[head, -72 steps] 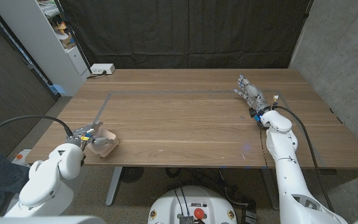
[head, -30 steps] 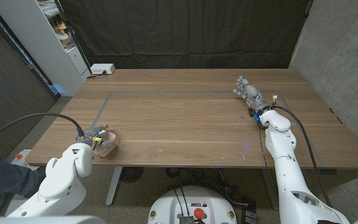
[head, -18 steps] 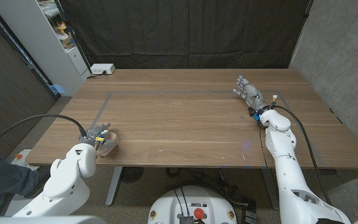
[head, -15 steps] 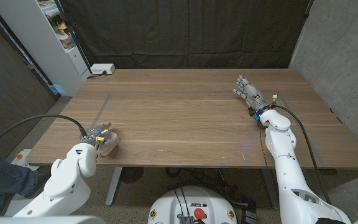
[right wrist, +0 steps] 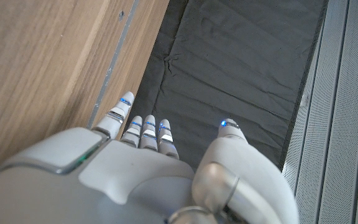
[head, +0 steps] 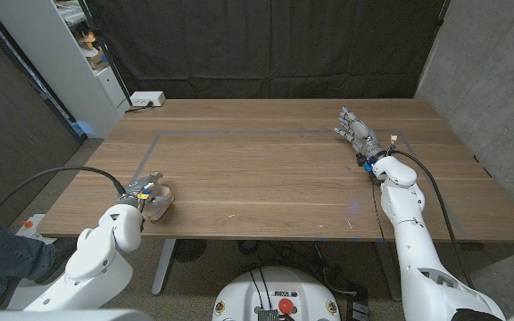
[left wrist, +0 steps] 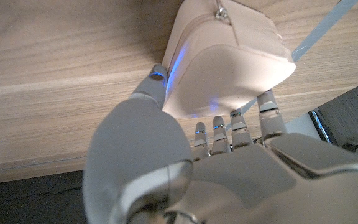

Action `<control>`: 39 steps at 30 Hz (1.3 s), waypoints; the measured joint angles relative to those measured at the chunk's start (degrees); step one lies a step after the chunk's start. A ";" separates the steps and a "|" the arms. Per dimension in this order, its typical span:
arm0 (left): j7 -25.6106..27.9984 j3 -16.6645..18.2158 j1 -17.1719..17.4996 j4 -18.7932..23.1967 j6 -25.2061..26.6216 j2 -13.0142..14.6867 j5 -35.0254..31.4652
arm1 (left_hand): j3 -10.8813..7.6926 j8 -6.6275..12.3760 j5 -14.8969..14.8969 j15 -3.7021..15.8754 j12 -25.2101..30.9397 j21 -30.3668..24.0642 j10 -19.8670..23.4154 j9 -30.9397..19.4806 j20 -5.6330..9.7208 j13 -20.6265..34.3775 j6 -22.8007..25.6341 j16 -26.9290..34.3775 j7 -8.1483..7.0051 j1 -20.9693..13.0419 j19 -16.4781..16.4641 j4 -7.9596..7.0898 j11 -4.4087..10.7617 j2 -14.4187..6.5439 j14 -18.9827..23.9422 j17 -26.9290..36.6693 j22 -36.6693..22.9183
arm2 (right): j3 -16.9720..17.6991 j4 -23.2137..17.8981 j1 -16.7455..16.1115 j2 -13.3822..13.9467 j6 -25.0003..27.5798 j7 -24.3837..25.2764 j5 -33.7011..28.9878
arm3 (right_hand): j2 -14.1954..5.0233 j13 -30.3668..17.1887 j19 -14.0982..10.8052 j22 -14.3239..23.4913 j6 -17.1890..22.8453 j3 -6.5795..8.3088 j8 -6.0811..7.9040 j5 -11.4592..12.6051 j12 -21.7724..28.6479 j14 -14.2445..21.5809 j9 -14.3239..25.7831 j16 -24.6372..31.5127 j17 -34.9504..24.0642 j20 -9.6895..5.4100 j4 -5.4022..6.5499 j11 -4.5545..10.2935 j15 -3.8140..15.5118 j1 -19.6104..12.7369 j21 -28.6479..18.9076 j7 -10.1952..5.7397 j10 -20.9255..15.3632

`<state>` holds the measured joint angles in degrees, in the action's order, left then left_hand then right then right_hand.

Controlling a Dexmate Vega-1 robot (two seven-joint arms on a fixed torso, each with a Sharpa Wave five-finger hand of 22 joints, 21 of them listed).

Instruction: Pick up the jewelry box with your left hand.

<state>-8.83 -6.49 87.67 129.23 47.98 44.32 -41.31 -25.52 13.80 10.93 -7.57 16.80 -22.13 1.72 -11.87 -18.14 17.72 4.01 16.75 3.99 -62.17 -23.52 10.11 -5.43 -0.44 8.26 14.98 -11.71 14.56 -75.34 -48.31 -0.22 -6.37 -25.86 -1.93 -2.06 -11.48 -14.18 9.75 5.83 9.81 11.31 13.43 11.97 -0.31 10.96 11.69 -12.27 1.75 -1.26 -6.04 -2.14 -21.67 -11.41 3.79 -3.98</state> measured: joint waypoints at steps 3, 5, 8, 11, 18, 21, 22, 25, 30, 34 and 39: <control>0.32 -0.06 -0.12 -0.03 -0.10 0.07 0.64 | 0.00 0.00 0.00 0.01 0.00 0.00 0.00 0.00 0.00 0.25 0.00 0.09 0.00 0.00 0.00 0.00 0.00 0.00 -0.01 0.10 0.00 | 0.00 0.00 0.01 0.01 -0.01 0.07 0.00 | 0.00 0.00 0.00 0.00 0.00 0.00 0.00 0.00 0.00 0.00 0.00 0.00 0.00 0.00 0.00 0.00 0.00 0.00 0.00 0.00 0.00; 0.47 -0.08 -0.24 -0.01 -0.12 0.29 1.30 | 0.15 0.00 0.00 0.01 0.00 0.00 0.00 0.00 -0.25 0.26 0.00 0.23 0.00 0.00 -0.24 -0.15 0.00 0.00 -0.01 0.10 0.00 | 0.00 -0.07 -0.02 0.02 -0.01 0.11 0.00 | 0.00 0.00 0.00 0.00 0.00 0.00 0.00 0.00 0.00 0.00 0.00 0.00 0.00 0.00 0.00 0.00 0.00 0.00 0.00 0.00 0.00; 0.50 -0.08 -0.35 0.14 -0.12 0.63 1.73 | 0.32 0.00 0.00 0.02 0.00 0.01 0.00 0.00 -0.33 0.26 0.00 0.23 0.00 0.00 -0.32 -0.31 0.00 0.00 -0.02 0.29 0.26 | 0.02 -0.26 -0.11 0.01 0.00 0.16 0.03 | 0.00 0.00 0.00 0.00 0.00 0.00 0.00 0.00 0.00 0.00 0.00 0.00 0.00 0.00 0.00 0.00 0.00 0.00 0.00 0.00 0.00; 0.51 0.07 -0.37 0.28 0.03 0.87 2.25 | 0.49 0.00 0.00 0.03 0.00 0.01 0.00 0.01 -0.33 0.26 0.00 0.23 0.00 -0.01 -0.32 -0.48 0.00 0.00 -0.03 0.34 0.26 | 0.05 -0.54 -0.28 -0.04 0.04 0.22 0.07 | 0.00 0.00 0.00 0.00 0.00 0.00 0.00 0.00 0.00 0.00 0.00 0.00 0.00 0.00 0.00 0.00 0.00 0.00 0.00 0.00 0.00; 0.57 1.02 -0.13 0.79 0.07 1.35 4.05 | 0.50 0.00 -0.02 0.04 0.00 0.07 0.00 0.01 -0.34 0.53 0.00 0.23 0.00 -0.01 -0.33 -0.48 0.00 0.00 -0.03 0.61 0.26 | 0.20 -1.58 -0.76 -0.26 0.16 0.35 0.13 | 0.00 0.00 0.00 -0.01 0.00 0.00 0.00 0.00 0.00 0.00 0.00 0.00 0.00 0.00 0.00 0.00 0.00 0.00 0.00 0.00 0.00; 0.81 1.69 0.22 1.13 -0.30 1.49 4.80 | 0.73 0.00 -0.03 0.04 0.00 0.07 0.00 0.01 -0.34 0.53 0.00 0.23 0.00 -0.08 -0.33 -0.71 0.00 0.07 -0.03 0.62 0.26 | 0.21 -1.97 -0.97 -0.37 0.23 0.43 0.14 | 0.00 0.00 0.01 -0.01 0.00 0.00 0.00 0.00 0.00 0.00 0.00 0.00 0.00 0.00 0.00 0.00 0.00 0.00 0.00 0.00 0.00; 0.81 1.90 0.31 1.26 -0.30 1.54 4.80 | 0.73 0.00 -0.02 0.04 0.00 0.07 0.00 0.01 -0.34 0.53 0.00 0.23 0.00 -0.08 -0.33 -0.71 0.00 0.06 -0.03 0.62 0.26 | 0.21 -1.97 -0.97 -0.37 0.25 0.45 0.14 | 0.00 0.00 0.00 -0.01 0.00 0.00 0.00 0.00 0.00 0.00 0.00 0.00 0.00 0.00 0.00 0.00 0.00 0.00 0.00 0.00 0.00; 0.81 2.37 0.59 1.53 -0.30 1.69 4.80 | 0.74 0.00 0.31 0.04 0.00 0.07 0.00 0.01 -0.33 0.52 0.32 0.58 0.32 -0.08 -0.34 -0.70 0.00 0.06 -0.03 0.71 0.26 | 0.21 -1.97 -0.97 -0.37 0.32 0.50 0.16 | 0.00 0.00 0.01 -0.01 0.00 0.00 0.00 0.00 0.00 0.00 0.00 0.00 0.00 -0.01 0.00 0.00 0.00 0.00 0.00 0.00 0.00; 1.20 3.16 1.10 1.95 -0.79 2.00 6.30 | 0.75 0.00 0.36 0.06 0.00 0.08 0.00 0.02 -0.33 0.79 0.31 0.65 0.31 -0.08 -0.35 -0.70 0.00 0.06 0.00 0.89 0.40 | 0.29 -3.29 -1.69 -0.82 0.38 0.56 0.17 | 0.00 0.00 0.00 -0.01 0.00 0.00 0.00 0.00 0.00 0.00 0.00 0.00 0.00 0.00 0.00 0.00 0.00 0.00 0.00 0.00 0.00; 1.20 3.66 1.36 2.17 -0.79 2.24 6.30 | 0.83 -0.01 0.36 0.54 0.00 0.08 0.00 0.02 0.15 0.79 0.30 0.66 0.31 -0.08 -1.20 -0.64 0.00 0.06 0.53 0.97 0.54 | 0.29 -3.65 -1.92 -0.97 0.38 0.59 0.17 | 0.00 0.00 0.01 -0.01 0.00 0.00 0.00 0.00 0.00 0.32 0.00 0.00 0.00 -0.01 0.00 0.00 -0.32 0.00 0.00 0.00 0.00; 1.07 4.42 1.63 2.66 -0.75 2.75 6.52 | 1.07 -0.01 0.36 1.01 0.00 0.13 0.00 0.02 0.74 0.79 0.30 0.66 0.31 -0.08 -1.55 -0.84 -0.01 0.06 1.00 1.12 0.53 | 0.29 -3.87 -2.04 -1.08 0.41 0.65 0.17 | 0.00 0.00 0.00 -0.01 0.00 0.00 0.00 0.00 0.00 0.32 0.00 0.00 0.00 -0.01 0.00 0.00 -0.32 0.00 0.00 0.00 0.00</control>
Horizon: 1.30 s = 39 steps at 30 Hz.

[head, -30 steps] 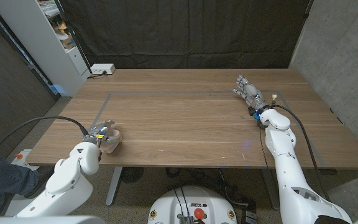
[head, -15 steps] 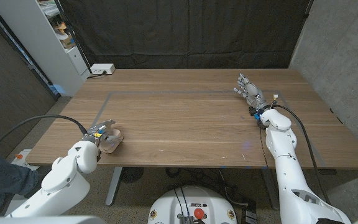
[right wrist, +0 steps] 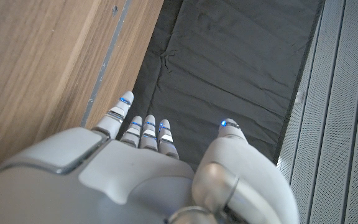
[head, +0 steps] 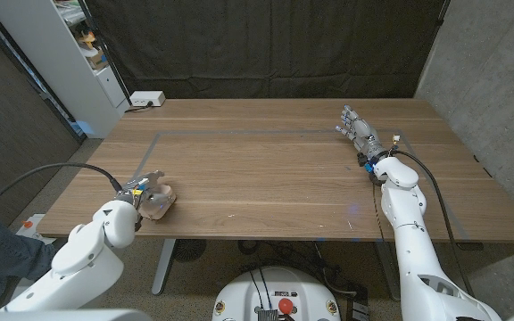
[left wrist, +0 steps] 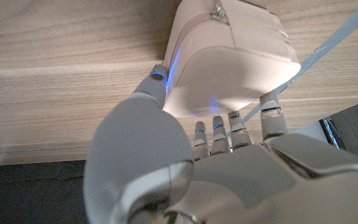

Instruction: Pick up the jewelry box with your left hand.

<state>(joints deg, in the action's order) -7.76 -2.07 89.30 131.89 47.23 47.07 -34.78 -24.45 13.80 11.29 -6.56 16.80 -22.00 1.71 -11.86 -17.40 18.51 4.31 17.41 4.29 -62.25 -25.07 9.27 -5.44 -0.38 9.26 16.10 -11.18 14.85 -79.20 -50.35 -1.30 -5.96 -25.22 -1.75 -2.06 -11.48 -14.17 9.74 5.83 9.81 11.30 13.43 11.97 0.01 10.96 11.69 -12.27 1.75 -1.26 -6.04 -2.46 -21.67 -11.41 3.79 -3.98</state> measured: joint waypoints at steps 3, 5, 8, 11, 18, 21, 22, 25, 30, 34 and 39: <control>-0.34 0.31 0.06 0.23 0.26 0.33 0.00 | 0.00 0.00 0.00 -0.09 0.00 0.01 0.00 0.00 0.11 0.00 0.32 0.00 0.32 0.00 0.11 0.00 0.00 0.00 0.32 0.00 0.00 | -0.05 -0.12 -0.07 -0.12 0.02 0.06 0.00 | 0.00 0.00 0.00 0.00 0.00 0.00 0.00 0.00 0.00 0.00 0.00 0.00 0.00 0.00 0.00 0.00 0.00 0.00 0.00 0.00 0.00; -0.53 0.48 0.07 0.37 0.56 0.57 0.00 | 0.01 0.00 -0.01 -0.09 0.00 0.10 0.00 0.00 0.11 0.23 0.31 0.25 0.31 0.00 0.11 0.00 0.00 0.00 0.32 0.09 0.00 | -0.07 -0.13 -0.10 -0.20 0.03 0.14 0.00 | 0.00 0.00 0.00 0.00 0.00 0.00 0.00 0.00 0.00 0.00 0.00 0.00 0.00 0.00 0.00 0.00 0.00 0.00 0.00 0.00 0.00; -0.78 0.59 0.07 0.49 0.94 0.80 -0.02 | 0.23 0.00 -0.03 -0.08 0.38 0.11 0.00 0.00 0.11 0.26 0.31 0.47 0.31 0.00 0.11 -0.11 0.00 0.00 0.32 0.36 0.00 | -0.12 -0.14 -0.11 -0.30 0.03 0.20 0.00 | 0.00 0.00 0.00 0.00 0.00 -0.24 0.00 0.00 0.00 0.20 0.00 0.00 0.00 0.00 -0.24 0.00 -0.20 0.00 0.00 0.00 0.00; -0.92 0.66 -0.05 0.68 1.07 1.09 -0.09 | 0.31 0.00 0.11 -0.08 0.39 0.11 0.00 0.00 0.11 0.26 0.31 0.48 0.31 0.00 0.11 -0.18 0.00 0.00 0.32 0.38 0.00 | -0.16 -0.13 -0.11 -0.34 0.03 0.24 0.00 | 0.00 0.00 -0.31 0.00 0.00 -0.24 0.00 0.00 0.00 0.22 0.00 0.00 0.00 0.31 -0.24 0.00 -0.22 0.00 0.00 0.00 0.00; -1.22 0.70 -0.24 1.18 1.79 1.60 -0.55 | 0.31 0.00 0.34 -0.08 0.39 0.17 0.00 0.00 0.11 0.26 0.51 0.50 0.51 0.00 0.11 -0.17 0.00 0.00 0.32 0.41 -0.01 | -0.21 0.31 0.07 -0.34 -0.23 0.24 0.00 | 0.00 0.00 -0.31 0.00 0.00 -0.24 0.00 0.25 0.00 0.43 0.00 0.00 0.00 0.31 -0.24 0.00 0.00 0.00 0.00 0.00 0.00; -1.29 0.73 -0.26 1.52 1.91 1.83 -0.77 | 0.32 0.00 0.34 0.02 0.38 0.17 0.00 0.00 0.10 0.44 0.51 0.51 0.51 0.00 0.11 -0.17 0.00 0.00 0.42 0.50 -0.01 | -0.21 0.49 0.20 -0.33 -0.39 0.23 0.01 | 0.00 0.00 -0.31 -0.01 0.00 -0.24 0.00 0.35 0.00 0.42 0.00 0.00 0.00 0.31 -0.24 0.00 0.01 0.00 0.00 0.00 0.00; -1.35 0.76 -0.28 1.72 2.12 1.93 -0.89 | 0.49 0.00 0.34 0.14 0.38 0.17 0.00 0.01 0.10 0.53 0.51 0.51 0.51 0.00 0.10 -0.34 0.00 0.00 0.53 0.50 -0.01 | -0.19 0.60 0.26 -0.31 -0.40 0.23 0.02 | 0.00 0.00 -0.31 -0.01 0.00 -0.24 0.00 0.35 0.00 0.42 0.00 0.00 0.00 0.31 -0.24 0.00 0.01 0.00 0.00 0.00 0.00; -1.50 0.88 -0.29 2.09 2.30 2.07 -1.04 | 0.64 0.00 0.34 0.24 0.39 0.17 0.00 0.00 0.10 0.53 0.51 0.51 0.51 0.00 0.10 -0.31 0.00 0.00 0.63 0.54 -0.01 | -0.14 0.78 0.40 -0.25 -0.61 0.16 0.16 | 0.00 0.00 -0.31 -0.01 0.00 -0.24 0.00 0.35 0.00 0.42 0.00 0.00 0.00 0.31 -0.24 0.00 0.01 0.00 0.00 0.00 0.00; -1.75 1.17 -0.32 2.77 2.68 2.33 -1.38 | 0.71 0.00 0.34 0.24 0.62 0.17 0.00 0.01 0.10 0.53 0.64 0.88 0.38 0.00 0.09 -0.26 0.00 0.00 0.62 0.73 -0.01 | -0.06 1.06 0.56 -0.15 -0.79 0.10 0.35 | 0.00 0.00 -0.31 -0.01 0.00 -0.24 0.00 0.34 0.00 0.42 0.00 0.00 0.00 0.31 -0.24 0.00 0.01 0.00 0.00 0.00 0.00; -1.89 1.44 -0.31 3.15 2.69 2.48 -1.52 | 1.17 0.00 0.34 0.55 0.62 0.24 0.00 0.01 0.51 0.67 0.83 0.89 0.19 0.00 -0.34 -0.25 0.00 0.00 0.93 0.86 -0.01 | 0.00 1.13 0.61 -0.12 -0.82 0.09 0.39 | 0.00 0.00 -0.31 -0.01 0.00 -0.24 0.00 0.34 0.00 0.42 0.00 0.00 0.00 0.31 -0.24 0.00 0.01 0.00 0.00 0.00 0.00; -2.12 1.89 -0.15 3.57 2.69 2.65 -1.84 | 1.17 0.00 0.33 0.59 0.62 0.32 0.62 0.01 0.51 0.79 1.04 0.89 0.41 0.00 -0.35 -0.25 0.01 0.00 0.97 0.86 -0.01 | 0.03 1.13 0.62 -0.11 -0.91 0.09 0.43 | 0.00 0.00 -0.31 -0.01 0.00 -0.24 0.00 0.34 0.00 0.42 0.00 0.00 0.00 0.31 -0.24 0.00 0.01 0.00 0.00 0.00 0.00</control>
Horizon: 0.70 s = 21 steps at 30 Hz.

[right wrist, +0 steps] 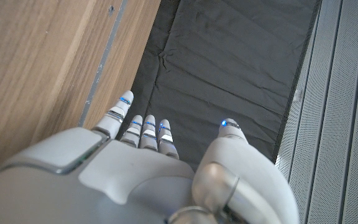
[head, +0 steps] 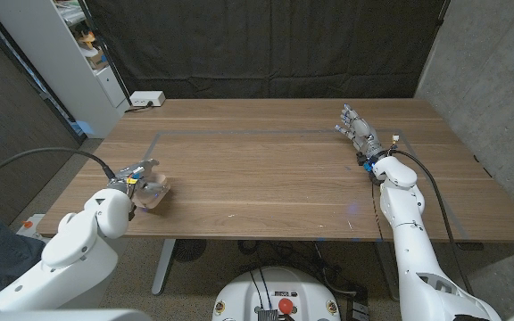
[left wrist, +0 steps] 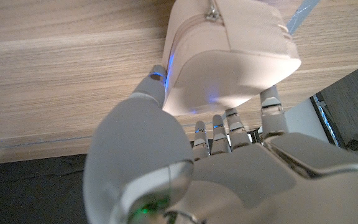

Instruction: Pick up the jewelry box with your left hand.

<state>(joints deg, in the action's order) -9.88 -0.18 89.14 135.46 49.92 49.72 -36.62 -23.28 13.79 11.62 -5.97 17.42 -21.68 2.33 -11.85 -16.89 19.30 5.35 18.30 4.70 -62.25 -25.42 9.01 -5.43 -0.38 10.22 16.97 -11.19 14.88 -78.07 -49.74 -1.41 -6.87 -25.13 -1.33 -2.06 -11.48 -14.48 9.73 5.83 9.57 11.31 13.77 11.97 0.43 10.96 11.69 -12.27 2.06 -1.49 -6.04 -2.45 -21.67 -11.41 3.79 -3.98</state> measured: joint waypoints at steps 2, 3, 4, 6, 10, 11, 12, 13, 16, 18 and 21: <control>-0.14 0.28 0.14 0.26 -0.01 0.13 -0.17 | 0.00 0.00 -0.02 0.01 0.29 0.01 0.00 0.00 0.00 0.00 0.00 0.00 0.00 0.00 0.00 0.00 0.00 0.00 0.01 0.00 0.00 | 0.04 -0.05 0.00 0.00 0.00 0.01 0.02 | 0.00 0.00 0.00 0.00 0.00 0.00 0.00 0.00 0.00 0.00 0.00 0.00 0.00 0.00 0.00 0.00 0.00 0.00 0.00 0.00 0.00; -0.24 0.41 0.21 0.43 -0.02 0.23 -0.29 | 0.00 0.00 -0.02 0.01 0.43 0.01 0.00 0.00 0.00 0.00 0.00 0.00 0.00 0.00 0.00 0.00 0.00 0.00 0.01 0.00 0.00 | 0.05 -0.12 -0.02 -0.01 0.00 0.02 0.02 | 0.00 0.00 0.00 0.00 0.00 0.00 0.00 0.00 0.00 0.00 0.00 0.00 0.00 0.00 0.00 0.00 0.00 0.00 0.00 0.00 0.00; -0.31 0.47 0.23 0.51 -0.02 0.26 -0.37 | 0.25 0.00 -0.03 0.01 0.43 0.01 0.00 -0.03 0.00 0.00 0.19 0.00 -0.19 0.00 -0.01 0.19 0.00 0.00 0.01 0.00 0.00 | 0.06 -0.19 -0.04 -0.02 0.00 0.02 0.05 | 0.00 0.00 0.00 0.00 0.00 0.00 0.00 0.00 0.00 0.00 0.00 0.00 0.00 0.00 0.00 0.00 0.00 0.00 0.00 0.00 0.00; -0.50 0.52 0.26 0.58 -0.05 0.31 -0.56 | 0.32 0.00 -0.03 0.01 0.43 0.01 0.00 -0.28 0.01 0.00 0.30 0.00 -0.31 0.00 -0.01 0.16 0.00 0.00 0.01 0.00 0.00 | 0.09 -0.30 -0.10 -0.04 0.00 0.02 0.07 | 0.00 0.00 0.00 0.00 0.00 0.00 0.00 0.00 0.00 0.00 0.00 0.00 0.00 0.00 0.00 0.00 0.00 0.00 0.00 0.00 0.00; -0.83 0.90 0.45 1.11 -0.06 0.57 -0.93 | 0.33 0.00 -0.04 -0.20 0.43 0.07 0.00 -0.29 0.20 0.15 0.51 0.36 -0.10 0.00 -0.21 0.16 0.00 0.00 0.22 -0.01 0.00 | 0.15 -0.46 -0.21 -0.09 0.00 0.02 0.23 | 0.00 0.00 0.00 0.00 0.00 0.00 0.00 0.00 0.00 0.00 0.00 0.00 0.00 0.00 0.00 0.00 0.00 0.00 0.00 0.00 0.00; -1.00 0.98 0.50 1.25 -0.06 0.63 -1.13 | 0.33 0.00 -0.04 -0.27 0.43 0.07 0.00 -0.29 0.20 0.24 0.61 0.42 0.00 0.00 -0.22 0.16 0.00 0.00 0.30 0.00 0.00 | 0.18 -0.50 -0.26 -0.11 0.00 0.03 0.28 | 0.00 0.00 0.00 0.00 0.00 0.00 0.00 0.00 0.00 0.00 0.00 0.00 0.00 0.00 0.00 0.00 0.00 0.00 0.00 0.00 0.00; -1.09 1.06 0.58 1.46 -0.06 0.71 -1.24 | 0.33 0.00 -0.05 -0.28 0.43 0.08 0.00 -0.29 0.28 0.26 0.61 0.43 0.00 0.00 -0.30 0.16 0.00 0.00 0.31 0.01 0.00 | 0.20 -0.53 -0.29 -0.13 0.00 0.02 0.32 | 0.00 0.00 0.00 0.00 0.00 0.00 0.00 0.00 0.00 0.00 0.00 0.00 0.00 0.00 0.00 0.00 0.00 0.00 0.00 0.00 0.00; -1.19 1.13 0.65 1.60 -0.06 0.75 -1.36 | 0.33 0.00 -0.06 -0.28 0.43 0.08 0.00 -0.29 0.28 0.26 0.61 0.43 0.00 0.00 -0.30 0.16 0.00 0.00 0.31 0.04 0.00 | 0.22 -0.55 -0.31 -0.14 0.00 0.02 0.32 | 0.00 0.00 0.00 0.00 0.00 0.00 0.00 0.00 0.00 0.00 0.00 0.00 0.00 0.00 0.00 0.00 0.00 0.00 0.00 0.00 0.00; -1.44 1.36 0.79 1.95 -0.01 0.86 -1.77 | 0.34 0.00 -0.21 -0.28 0.43 0.11 0.22 -0.29 0.28 0.26 0.61 0.43 0.00 0.00 -0.30 0.16 -0.22 0.00 0.31 0.20 0.00 | 0.33 -0.64 -0.37 -0.16 -0.05 0.02 0.41 | 0.00 0.00 0.00 0.00 0.00 0.00 0.00 -0.01 0.00 0.00 0.00 0.00 0.00 0.00 0.00 0.00 0.00 0.00 0.00 0.00 0.00; -1.68 1.54 0.92 2.30 0.02 0.93 -2.11 | 0.64 0.00 -0.21 -0.28 0.43 0.11 0.23 -0.29 0.28 0.26 0.61 0.43 0.00 0.00 -0.30 0.00 -0.22 0.00 0.31 0.22 0.00 | 0.40 -0.69 -0.43 -0.17 -0.08 0.02 0.46 | 0.00 0.00 0.00 0.00 0.00 0.00 0.00 -0.01 0.00 0.00 0.00 0.00 0.00 0.00 0.00 0.00 0.00 0.00 0.00 0.00 0.00; -1.94 1.70 1.04 2.65 0.05 0.96 -2.50 | 0.73 0.00 -0.22 -0.14 0.43 0.12 0.51 -0.29 0.28 0.26 0.91 0.43 -0.30 0.00 -0.30 -0.09 -0.08 0.00 0.45 0.22 -0.01 | 0.50 -0.72 -0.47 -0.17 -0.18 -0.04 0.52 | 0.00 0.00 0.00 0.00 0.00 0.00 0.00 -0.01 0.00 0.00 0.00 0.00 0.00 0.00 0.00 0.00 0.00 0.00 0.00 0.00 0.00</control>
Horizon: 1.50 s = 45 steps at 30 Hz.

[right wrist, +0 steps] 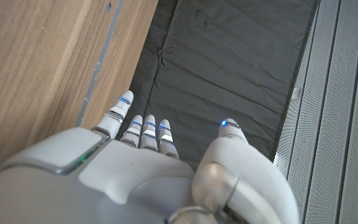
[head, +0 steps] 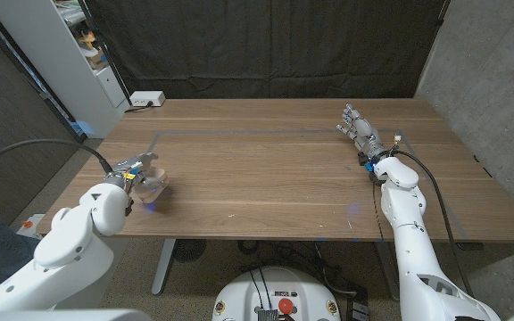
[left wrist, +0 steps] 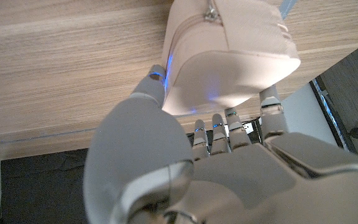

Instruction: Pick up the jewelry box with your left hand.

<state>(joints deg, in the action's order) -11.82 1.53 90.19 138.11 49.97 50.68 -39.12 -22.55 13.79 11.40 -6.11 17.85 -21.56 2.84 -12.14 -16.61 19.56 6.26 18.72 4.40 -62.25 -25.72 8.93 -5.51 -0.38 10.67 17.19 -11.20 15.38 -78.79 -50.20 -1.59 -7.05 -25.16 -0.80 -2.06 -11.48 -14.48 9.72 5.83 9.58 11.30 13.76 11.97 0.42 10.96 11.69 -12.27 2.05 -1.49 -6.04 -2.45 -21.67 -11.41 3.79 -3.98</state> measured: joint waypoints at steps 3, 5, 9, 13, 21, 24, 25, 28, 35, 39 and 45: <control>-0.34 0.14 0.05 0.39 0.05 0.02 -0.41 | 0.14 0.00 0.00 0.10 0.00 0.00 0.00 0.00 0.00 0.00 0.00 0.00 0.00 0.00 0.00 -0.13 -0.01 0.00 0.10 0.00 0.00 | 0.12 -0.01 -0.04 0.00 -0.07 -0.06 0.06 | 0.00 0.00 0.00 0.00 0.00 -0.17 0.00 0.00 0.00 0.00 0.00 0.00 0.00 0.00 -0.17 0.00 0.00 0.00 0.00 0.00 0.00; -0.34 0.26 0.09 0.65 0.05 0.03 -0.41 | 0.34 0.00 -0.02 0.10 0.00 0.00 0.00 0.00 0.00 0.26 0.00 0.00 0.00 0.00 -0.01 -0.33 -0.01 0.00 0.10 0.00 0.00 | 0.12 -0.01 -0.04 0.00 -0.14 -0.10 0.13 | 0.00 0.00 0.00 0.00 0.00 -0.24 0.00 0.00 0.00 0.00 0.00 0.00 0.00 0.00 -0.24 0.00 0.00 0.00 0.00 0.00 0.00; -0.92 0.56 0.19 0.98 0.04 0.03 -1.07 | 0.46 0.00 -0.11 0.10 0.00 0.11 0.00 0.00 0.53 0.27 0.00 0.03 0.00 0.00 -0.70 -0.31 -0.01 0.00 0.10 0.17 0.00 | 0.31 -0.03 -0.10 0.05 -0.21 -0.12 0.16 | 0.00 0.00 -0.16 0.00 0.00 -0.24 0.00 0.00 0.00 0.00 0.00 0.00 0.00 -0.16 -0.24 0.00 0.00 0.00 0.00 0.00 0.00; -1.29 0.81 0.21 1.26 -0.09 -0.04 -1.49 | 0.47 0.00 -0.15 0.10 0.00 0.11 -0.01 0.00 0.54 0.27 0.00 0.36 0.00 0.01 -0.71 -0.31 -0.01 -0.01 0.10 0.20 0.00 | 0.38 -0.12 -0.15 0.05 -0.27 -0.12 0.18 | 0.00 0.00 -0.22 0.00 0.00 -0.24 0.00 0.00 0.00 0.00 0.00 0.00 0.00 -0.22 -0.24 0.00 0.00 0.00 0.00 0.00 0.00; -2.41 1.50 0.21 1.84 -0.55 -0.19 -2.31 | 0.55 0.00 0.21 -0.16 0.00 0.16 -0.01 0.01 0.73 0.27 0.00 0.36 0.00 0.12 -0.92 -0.37 -0.02 -0.11 0.35 0.25 0.00 | 0.55 -0.37 -0.35 -0.02 -0.28 -0.05 0.20 | 0.00 0.00 -0.22 0.00 0.00 -0.24 0.00 0.00 0.00 0.20 0.00 0.00 0.00 -0.22 -0.24 0.00 -0.21 0.00 0.00 0.00 0.00; -2.88 2.13 0.25 2.34 -0.63 -0.29 -2.65 | 0.62 0.00 0.21 -0.16 0.45 0.17 -0.01 0.01 0.73 0.52 0.02 0.36 0.02 0.38 -0.92 -0.31 -0.02 -0.38 0.35 0.26 0.00 | 0.57 -0.39 -0.40 -0.09 -0.28 0.04 0.20 | 0.00 0.00 -0.22 0.00 0.00 -0.24 0.00 0.00 0.00 0.20 0.00 0.00 0.00 -0.22 -0.24 -0.04 -0.21 0.00 0.00 0.00 -0.04; -3.06 2.21 0.27 2.41 -0.72 -0.31 -2.77 | 0.79 0.00 0.21 -0.16 0.45 0.17 -0.01 0.01 0.73 0.53 0.22 0.38 0.22 0.49 -0.92 -0.47 -0.02 -0.49 0.35 0.27 0.00 | 0.58 -0.39 -0.42 -0.11 -0.28 0.05 0.20 | 0.00 0.00 -0.22 0.00 0.00 -0.24 0.00 0.00 0.00 0.20 0.00 0.00 0.00 -0.22 -0.24 -0.22 -0.21 0.00 0.00 0.00 -0.23; -3.50 2.80 0.40 2.81 -0.93 -0.45 -3.16 | 0.86 0.00 0.21 -0.16 0.45 0.17 -0.01 0.01 0.74 0.53 0.31 0.58 0.31 0.58 -0.92 -0.54 -0.02 -0.58 0.34 0.40 0.00 | 0.59 -0.39 -0.46 -0.19 -0.28 0.10 0.20 | 0.00 0.00 -0.22 0.00 0.00 -0.24 0.00 -0.01 0.00 0.20 0.00 0.00 0.00 -0.22 -0.24 -0.31 -0.20 0.00 0.00 0.00 -0.32; -4.35 3.94 0.67 3.71 -1.12 -0.81 -4.35 | 0.93 0.00 0.21 -0.16 0.45 0.17 0.20 0.01 0.98 0.52 0.30 0.59 0.31 0.64 -0.87 -0.47 0.19 -0.63 0.32 0.49 -0.01 | 0.62 -0.44 -0.47 -0.34 -0.28 0.32 0.20 | 0.00 0.00 -0.53 0.00 0.00 -0.24 0.00 -0.01 0.00 0.20 0.00 0.00 0.00 0.10 -0.24 -0.31 -0.20 0.00 0.00 0.00 -0.32; -4.96 4.53 0.80 4.22 -1.34 -1.09 -5.30 | 0.93 0.00 0.20 -0.03 0.45 0.17 0.20 0.01 0.98 0.72 0.30 0.59 0.31 0.64 -0.87 -0.48 0.19 -0.63 0.45 0.49 0.00 | 0.62 -0.44 -0.46 -0.38 -0.28 0.35 0.20 | 0.00 0.00 -0.53 0.00 0.00 -0.24 0.00 -0.01 0.00 0.20 0.00 0.00 0.00 0.10 -0.23 -0.31 -0.20 0.00 0.00 0.00 -0.32; -5.75 5.02 0.90 4.53 -1.69 -1.34 -6.36 | 0.94 0.00 0.18 -0.14 0.45 0.17 0.20 0.02 0.97 0.80 0.30 0.58 0.31 0.63 -0.87 -0.47 0.19 -0.63 0.56 0.49 0.00 | 0.58 -0.54 -0.34 -0.40 -0.22 0.39 0.20 | 0.00 0.00 -0.74 0.00 0.00 -0.23 0.00 -0.01 0.00 0.20 0.00 0.00 0.00 -0.11 -0.23 -0.31 -0.20 0.00 0.00 0.00 -0.32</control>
<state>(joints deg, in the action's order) -17.57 6.55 91.08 142.63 48.28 49.34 -45.48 -21.61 13.79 11.58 -6.25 18.30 -21.39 3.04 -12.12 -15.64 20.36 6.56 19.30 4.70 -61.62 -26.60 8.45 -5.32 -1.01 11.23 17.68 -11.20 15.96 -79.33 -50.54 -1.99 -7.27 -24.77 -0.60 -2.06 -11.48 -15.22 9.72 5.83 9.34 11.31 13.76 11.97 0.62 10.96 11.69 -12.27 1.94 -1.73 -6.35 -2.65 -21.67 -11.41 3.79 -4.30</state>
